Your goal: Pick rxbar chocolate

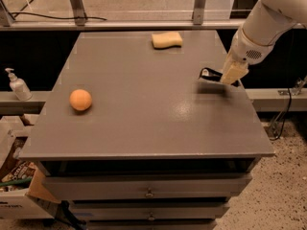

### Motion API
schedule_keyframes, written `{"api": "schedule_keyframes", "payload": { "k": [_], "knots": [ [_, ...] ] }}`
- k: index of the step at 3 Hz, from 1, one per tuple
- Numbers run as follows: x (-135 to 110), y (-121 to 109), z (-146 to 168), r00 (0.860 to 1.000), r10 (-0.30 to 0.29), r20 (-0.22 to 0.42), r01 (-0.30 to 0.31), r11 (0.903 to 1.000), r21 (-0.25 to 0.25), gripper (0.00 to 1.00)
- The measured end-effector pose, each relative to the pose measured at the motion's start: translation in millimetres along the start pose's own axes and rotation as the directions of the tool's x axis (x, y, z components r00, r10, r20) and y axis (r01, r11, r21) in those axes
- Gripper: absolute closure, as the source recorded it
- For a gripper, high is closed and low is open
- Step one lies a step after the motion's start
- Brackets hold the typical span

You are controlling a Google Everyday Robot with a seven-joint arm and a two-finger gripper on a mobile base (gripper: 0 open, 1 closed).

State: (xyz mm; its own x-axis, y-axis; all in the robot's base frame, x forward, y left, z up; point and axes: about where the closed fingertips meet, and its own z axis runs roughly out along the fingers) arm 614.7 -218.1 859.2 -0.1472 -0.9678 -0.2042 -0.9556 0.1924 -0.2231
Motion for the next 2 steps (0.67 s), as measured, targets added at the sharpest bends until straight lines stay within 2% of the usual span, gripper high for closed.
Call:
{"api": "schedule_keyframes", "payload": {
  "k": [1,2],
  "knots": [
    [-5,16,-27,0.997,0.018,0.071,-0.018,0.9998,0.003,1.0],
    [-16,29,-47,0.986,0.033,0.164,-0.029,0.9993,-0.022,1.0]
  ]
}}
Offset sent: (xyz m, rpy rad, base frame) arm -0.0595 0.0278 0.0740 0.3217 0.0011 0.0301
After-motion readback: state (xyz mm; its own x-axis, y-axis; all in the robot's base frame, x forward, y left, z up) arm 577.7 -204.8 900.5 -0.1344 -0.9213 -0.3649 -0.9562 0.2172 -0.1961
